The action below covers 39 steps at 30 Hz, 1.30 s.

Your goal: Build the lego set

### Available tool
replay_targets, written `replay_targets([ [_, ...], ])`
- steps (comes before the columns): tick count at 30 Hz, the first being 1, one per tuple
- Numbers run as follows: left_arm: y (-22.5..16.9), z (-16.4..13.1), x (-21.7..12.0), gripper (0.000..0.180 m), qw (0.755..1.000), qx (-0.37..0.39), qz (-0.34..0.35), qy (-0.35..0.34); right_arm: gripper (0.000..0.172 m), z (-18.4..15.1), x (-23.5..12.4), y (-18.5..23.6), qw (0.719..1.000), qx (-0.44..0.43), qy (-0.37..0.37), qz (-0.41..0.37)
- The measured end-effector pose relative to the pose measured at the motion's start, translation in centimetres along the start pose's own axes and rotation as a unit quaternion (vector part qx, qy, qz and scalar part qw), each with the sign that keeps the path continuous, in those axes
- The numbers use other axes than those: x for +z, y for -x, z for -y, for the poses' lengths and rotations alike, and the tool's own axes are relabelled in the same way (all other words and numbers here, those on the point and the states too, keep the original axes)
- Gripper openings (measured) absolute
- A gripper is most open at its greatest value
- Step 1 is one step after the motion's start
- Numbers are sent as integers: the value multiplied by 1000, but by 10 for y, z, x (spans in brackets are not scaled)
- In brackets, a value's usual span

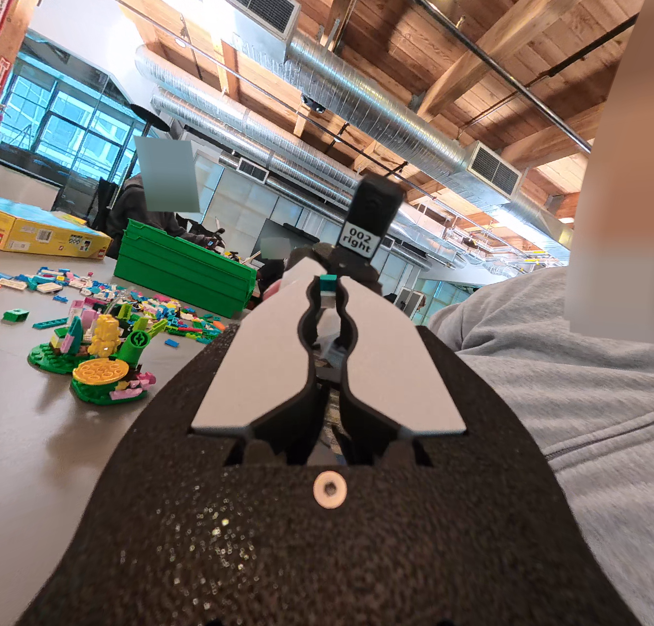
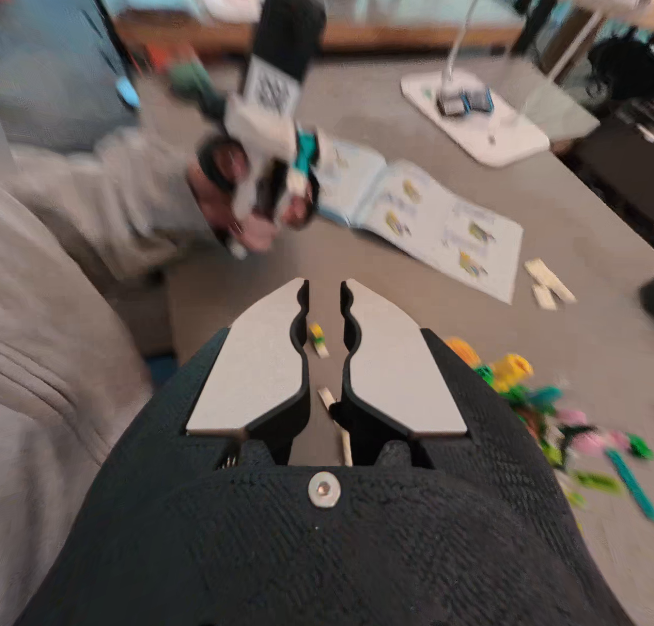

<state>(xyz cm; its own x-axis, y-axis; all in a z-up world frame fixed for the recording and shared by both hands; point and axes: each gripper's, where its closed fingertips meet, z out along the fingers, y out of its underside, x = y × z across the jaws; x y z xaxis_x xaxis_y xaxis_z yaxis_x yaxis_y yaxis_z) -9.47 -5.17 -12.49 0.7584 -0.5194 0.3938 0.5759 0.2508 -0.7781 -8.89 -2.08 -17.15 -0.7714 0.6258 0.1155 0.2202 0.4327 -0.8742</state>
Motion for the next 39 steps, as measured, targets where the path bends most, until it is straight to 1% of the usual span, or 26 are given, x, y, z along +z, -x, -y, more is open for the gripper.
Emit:
replay_targets([
  [1,-1,0,1,7,1000,7,-1,2,15,15,0,7,999,28,-37,24],
  [3,-2,-3,2,7,1000,23,1,9,15,31,3,16,993,70,-70,64],
  [5,-3,-5,4,8,999,36,3,16,15,39,5,20,989,87,-88,86],
  [8,-4,-8,6,7,999,42,1,24,14,40,9,23,985,105,-90,104],
  [11,-4,-11,8,7,999,41,0,30,8,38,11,21,985,107,-89,101],
  [14,-1,-15,9,7,999,27,7,45,6,35,11,21,984,112,-86,109],
  [15,1,-18,9,9,998,27,14,56,6,32,10,20,985,107,-81,105],
  [17,9,-22,5,34,994,35,49,87,7,18,10,13,991,87,-51,89],
  [18,16,-28,1,40,989,47,76,120,7,6,10,9,994,68,-25,76],
  [19,25,-37,-6,44,978,68,111,165,7,-8,11,5,997,47,8,65],
  [21,41,-60,-21,45,939,117,173,273,7,-39,12,0,996,8,76,49],
  [23,50,-84,-31,43,903,136,197,358,7,-62,14,2,990,-11,126,55],
  [26,58,-110,-36,41,863,138,208,438,7,-82,17,6,984,-19,163,75],
  [30,69,-126,-45,36,820,155,233,500,7,-92,20,2,979,-30,182,81],
  [32,73,-129,-49,34,806,158,243,516,7,-93,22,1,979,-31,182,90],
  [35,77,-131,-53,28,795,163,251,528,7,-96,24,-1,976,-42,190,98],
  [39,78,-131,-52,21,794,168,245,531,7,-99,27,0,971,-59,203,112],
])
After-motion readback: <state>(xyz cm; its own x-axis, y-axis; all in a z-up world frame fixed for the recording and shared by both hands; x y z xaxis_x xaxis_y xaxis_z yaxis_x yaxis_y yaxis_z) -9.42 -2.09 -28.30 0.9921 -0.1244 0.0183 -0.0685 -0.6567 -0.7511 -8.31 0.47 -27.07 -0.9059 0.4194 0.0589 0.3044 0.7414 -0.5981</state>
